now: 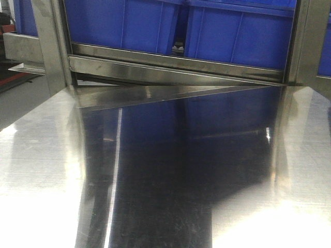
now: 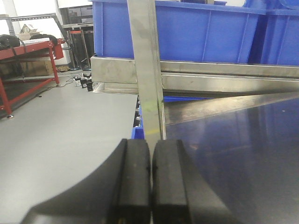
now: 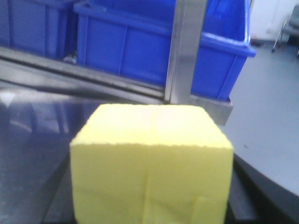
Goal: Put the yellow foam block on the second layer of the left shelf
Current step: 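Lift the cube off the table with the right gripper, then drive the base away from the table holding the cube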
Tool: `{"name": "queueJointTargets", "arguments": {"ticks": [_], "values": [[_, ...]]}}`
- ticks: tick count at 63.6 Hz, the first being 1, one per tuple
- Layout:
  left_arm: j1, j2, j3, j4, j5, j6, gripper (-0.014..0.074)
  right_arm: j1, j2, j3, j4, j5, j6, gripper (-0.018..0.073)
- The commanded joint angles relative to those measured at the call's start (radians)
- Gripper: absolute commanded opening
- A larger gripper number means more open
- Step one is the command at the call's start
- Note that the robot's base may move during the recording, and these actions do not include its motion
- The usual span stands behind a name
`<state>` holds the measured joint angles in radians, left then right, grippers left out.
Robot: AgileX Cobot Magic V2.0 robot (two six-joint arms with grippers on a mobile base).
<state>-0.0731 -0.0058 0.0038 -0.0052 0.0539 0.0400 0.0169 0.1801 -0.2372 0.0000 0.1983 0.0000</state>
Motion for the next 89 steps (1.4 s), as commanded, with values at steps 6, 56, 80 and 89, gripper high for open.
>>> {"name": "queueJointTargets", "arguments": {"ticks": [6,56,80,89], "values": [[-0.007,-0.021,0.026,-0.006,-0.083,-0.003,0.0124,-0.007,-0.035,-0.007,0.000,-0.113,-0.013,0.0487],[-0.007,-0.021,0.026,-0.006,-0.083,-0.003,0.0124,-0.007,-0.035,-0.007,0.000,-0.112,-0.013,0.0487],[-0.007,-0.021,0.026,-0.006,-0.083,-0.003,0.0124,-0.005,-0.035,-0.007,0.000,-0.112,-0.013,0.0487],[-0.007,-0.021,0.026,-0.006,-0.083,-0.003,0.0124,-0.005,-0.035,-0.007,0.000,-0.112,-0.013,0.0487]]}}
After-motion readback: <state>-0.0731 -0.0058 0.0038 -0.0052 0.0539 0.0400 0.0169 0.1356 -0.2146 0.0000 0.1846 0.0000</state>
